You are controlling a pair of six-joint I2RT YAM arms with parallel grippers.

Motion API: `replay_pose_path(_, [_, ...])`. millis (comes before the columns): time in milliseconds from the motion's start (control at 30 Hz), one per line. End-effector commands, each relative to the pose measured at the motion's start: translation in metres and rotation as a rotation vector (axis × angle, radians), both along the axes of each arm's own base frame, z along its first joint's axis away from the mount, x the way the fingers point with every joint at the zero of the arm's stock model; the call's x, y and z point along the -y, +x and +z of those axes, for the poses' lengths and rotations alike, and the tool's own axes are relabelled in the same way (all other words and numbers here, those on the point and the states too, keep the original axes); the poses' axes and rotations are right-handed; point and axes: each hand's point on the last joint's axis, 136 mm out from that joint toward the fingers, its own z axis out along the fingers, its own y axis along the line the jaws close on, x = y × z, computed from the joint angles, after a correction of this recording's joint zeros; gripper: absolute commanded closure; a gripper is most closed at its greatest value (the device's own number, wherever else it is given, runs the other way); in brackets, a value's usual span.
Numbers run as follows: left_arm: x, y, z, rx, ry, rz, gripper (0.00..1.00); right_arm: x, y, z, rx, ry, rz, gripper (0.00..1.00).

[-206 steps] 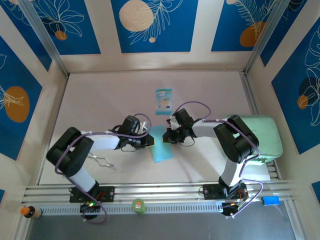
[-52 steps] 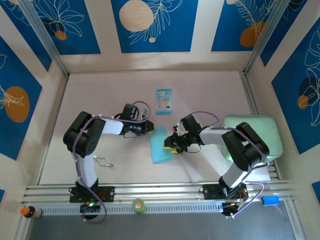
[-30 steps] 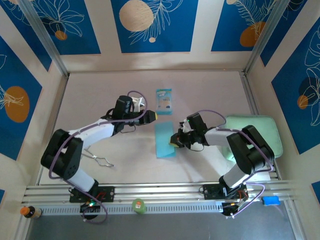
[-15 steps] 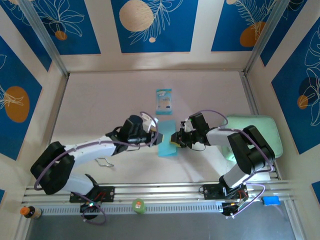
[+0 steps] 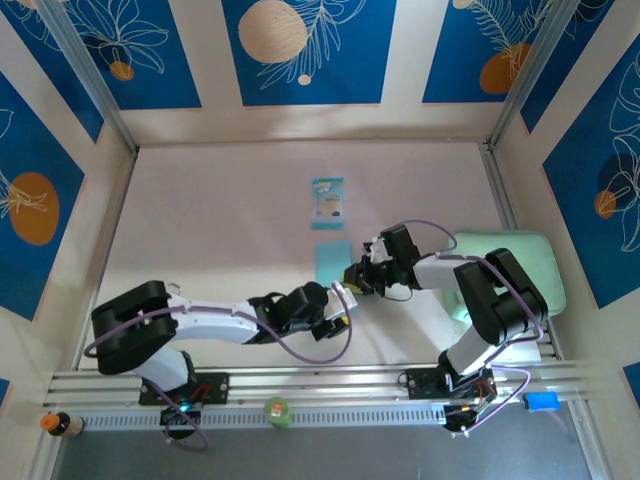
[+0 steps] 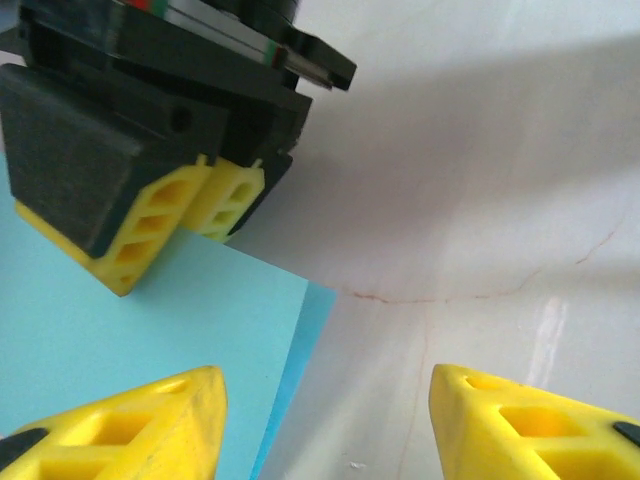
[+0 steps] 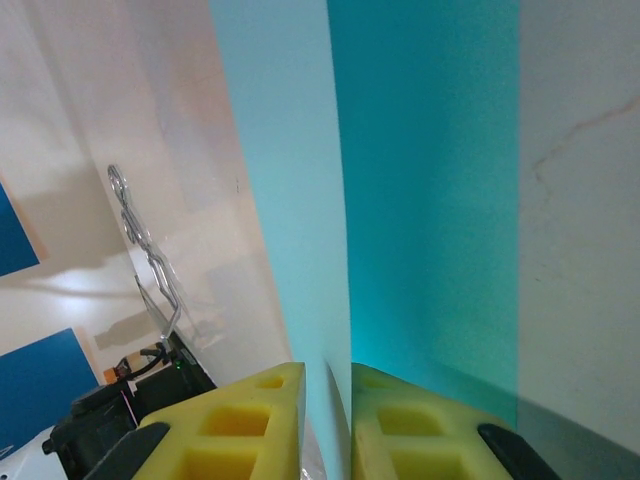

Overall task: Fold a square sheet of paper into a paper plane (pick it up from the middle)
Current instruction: Fold the triangle a second time at the center of the table.

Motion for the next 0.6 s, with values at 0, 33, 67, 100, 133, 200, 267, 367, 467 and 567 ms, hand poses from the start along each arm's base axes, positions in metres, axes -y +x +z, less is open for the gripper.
replay_pose_path(0, [0.011, 0.016, 0.012, 0.159, 0.038, 0.035, 0.42, -0.004, 0.004, 0.008, -0.006, 0.035, 0.010, 0.83])
replay_pose_path(33, [0.012, 0.017, 0.011, 0.182, 0.055, 0.043, 0.41, -0.005, 0.004, 0.009, -0.006, 0.037, 0.010, 0.84])
replay_pose_path(67, [0.014, 0.019, 0.010, 0.201, 0.073, 0.048, 0.41, -0.004, 0.004, 0.009, -0.010, 0.036, 0.010, 0.84])
replay_pose_path(100, [0.015, 0.020, 0.008, 0.218, 0.092, 0.056, 0.41, -0.005, 0.004, 0.009, -0.007, 0.036, 0.010, 0.83])
replay_pose_path(133, [0.014, 0.024, 0.006, 0.236, 0.116, 0.071, 0.40, -0.004, 0.004, 0.009, -0.008, 0.036, 0.009, 0.84])
replay_pose_path(200, [0.014, 0.029, 0.001, 0.260, 0.148, 0.094, 0.40, -0.004, 0.004, 0.009, -0.008, 0.035, 0.007, 0.84])
replay_pose_path(267, [0.013, 0.035, 0.000, 0.288, 0.174, 0.126, 0.40, -0.004, 0.004, 0.009, -0.011, 0.030, 0.006, 0.84])
replay_pose_path(367, [0.012, 0.038, -0.003, 0.300, 0.187, 0.139, 0.40, -0.002, 0.004, 0.008, -0.013, 0.027, 0.002, 0.84])
replay_pose_path(467, [0.015, 0.038, -0.004, 0.298, 0.191, 0.133, 0.42, -0.002, 0.004, 0.008, -0.013, 0.027, 0.002, 0.84])
replay_pose_path(567, [0.015, 0.037, -0.005, 0.295, 0.206, 0.129, 0.48, -0.002, 0.004, 0.008, -0.013, 0.028, 0.002, 0.84])
